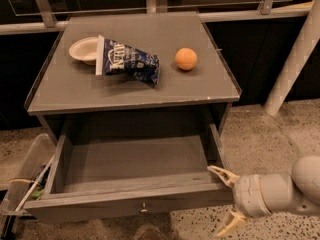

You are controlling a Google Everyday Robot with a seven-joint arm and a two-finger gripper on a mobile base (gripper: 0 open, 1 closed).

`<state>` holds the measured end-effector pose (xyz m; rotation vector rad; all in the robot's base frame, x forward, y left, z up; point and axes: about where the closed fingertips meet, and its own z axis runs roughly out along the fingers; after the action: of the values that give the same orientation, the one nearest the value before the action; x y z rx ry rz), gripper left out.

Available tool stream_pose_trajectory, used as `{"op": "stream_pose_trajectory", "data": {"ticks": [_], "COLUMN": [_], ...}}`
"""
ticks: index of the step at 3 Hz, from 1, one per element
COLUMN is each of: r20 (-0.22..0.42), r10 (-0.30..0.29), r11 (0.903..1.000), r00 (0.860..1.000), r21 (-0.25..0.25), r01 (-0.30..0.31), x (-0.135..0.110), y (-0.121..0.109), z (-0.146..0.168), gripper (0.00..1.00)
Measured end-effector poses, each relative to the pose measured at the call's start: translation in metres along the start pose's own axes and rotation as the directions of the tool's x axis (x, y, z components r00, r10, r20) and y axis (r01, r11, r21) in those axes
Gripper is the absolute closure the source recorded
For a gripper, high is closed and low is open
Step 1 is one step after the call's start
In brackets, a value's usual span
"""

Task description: Open top drawer

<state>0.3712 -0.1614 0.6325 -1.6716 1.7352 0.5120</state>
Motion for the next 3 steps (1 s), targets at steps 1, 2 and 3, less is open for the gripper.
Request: {"op": "stream_pose_trajectory", "data": {"ticks": [1, 2, 3], "r20": [0.002, 0.002, 0.002], "r10": [0.001, 0.001, 0.001], "r11": [1.0, 1.0, 1.0], "r00": [1.0, 1.0, 1.0], "r21": [0.0, 0.0, 0.0], "r01": [-0.001, -0.001, -0.001], "x": [-0.0023, -0.0045, -0.0072], "y": [0.0025, 0.0013, -0.0013], "z": [-0.0023, -0.0045, -0.0074], "gripper": [0.37, 0.6, 0.84]}}
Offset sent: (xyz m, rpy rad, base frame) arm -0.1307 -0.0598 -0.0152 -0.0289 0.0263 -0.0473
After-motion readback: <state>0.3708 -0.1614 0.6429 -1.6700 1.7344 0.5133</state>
